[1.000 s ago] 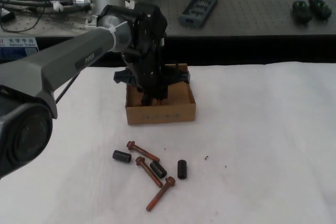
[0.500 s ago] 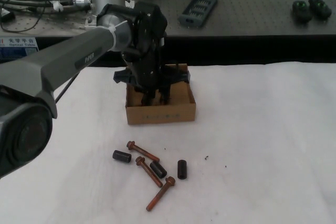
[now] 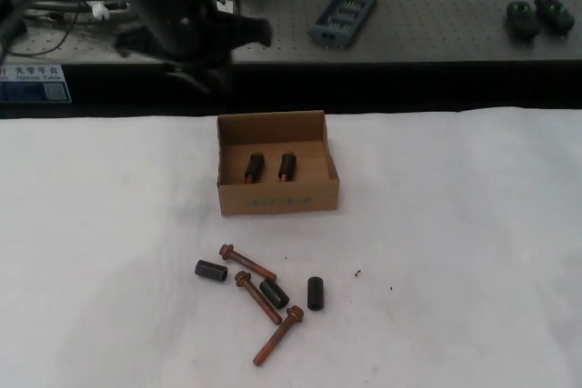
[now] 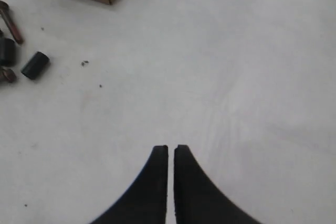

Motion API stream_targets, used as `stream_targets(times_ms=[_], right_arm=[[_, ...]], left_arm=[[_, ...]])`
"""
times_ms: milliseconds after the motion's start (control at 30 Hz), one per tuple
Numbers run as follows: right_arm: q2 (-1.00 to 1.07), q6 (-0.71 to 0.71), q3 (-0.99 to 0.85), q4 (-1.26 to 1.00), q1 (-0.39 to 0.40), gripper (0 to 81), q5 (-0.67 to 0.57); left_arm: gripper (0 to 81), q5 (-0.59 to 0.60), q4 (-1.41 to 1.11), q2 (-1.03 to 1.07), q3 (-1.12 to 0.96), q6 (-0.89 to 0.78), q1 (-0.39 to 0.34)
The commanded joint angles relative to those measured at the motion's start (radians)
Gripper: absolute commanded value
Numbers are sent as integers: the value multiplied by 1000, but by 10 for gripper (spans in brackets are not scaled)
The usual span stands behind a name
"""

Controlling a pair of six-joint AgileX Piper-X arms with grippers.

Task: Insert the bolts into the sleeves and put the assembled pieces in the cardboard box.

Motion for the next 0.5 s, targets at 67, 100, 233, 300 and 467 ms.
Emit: stream_targets(times_ms=[67, 100, 233, 300, 467], right_arm=[[131, -14, -147, -26, 21, 37, -147], [159, -14, -170, -26, 37, 37, -152], [270, -20, -259, -1, 126, 37, -165], [319, -20, -299, 7, 174, 37, -165], [432, -20, -374, 13, 284, 37, -159]], left_arm=[[209, -69, 252, -88, 7, 98, 49], [209, -69, 255, -101, 18, 98, 51], [209, -69, 252, -166, 90, 98, 52], [190, -69, 248, -203, 146, 98, 52], [140, -69, 195, -337, 349, 79, 52]])
